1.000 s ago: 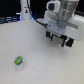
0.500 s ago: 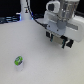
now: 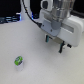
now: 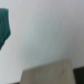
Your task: Open the kcup holder, insert the kcup into the holder, and close the kcup holder
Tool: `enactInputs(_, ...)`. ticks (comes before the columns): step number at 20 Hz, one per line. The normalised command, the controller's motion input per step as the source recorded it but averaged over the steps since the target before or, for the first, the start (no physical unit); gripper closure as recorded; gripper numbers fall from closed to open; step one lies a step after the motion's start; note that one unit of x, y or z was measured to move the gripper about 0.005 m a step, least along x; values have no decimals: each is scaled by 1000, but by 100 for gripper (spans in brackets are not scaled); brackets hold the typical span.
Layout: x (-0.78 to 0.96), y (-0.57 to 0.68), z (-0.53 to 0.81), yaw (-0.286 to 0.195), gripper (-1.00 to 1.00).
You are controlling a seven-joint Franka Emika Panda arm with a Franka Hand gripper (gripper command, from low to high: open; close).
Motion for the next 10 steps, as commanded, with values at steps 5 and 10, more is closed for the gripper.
enactInputs(5, 211, -659, 141, -209, -100)
enactInputs(10, 90, -680, 83, -216, -100)
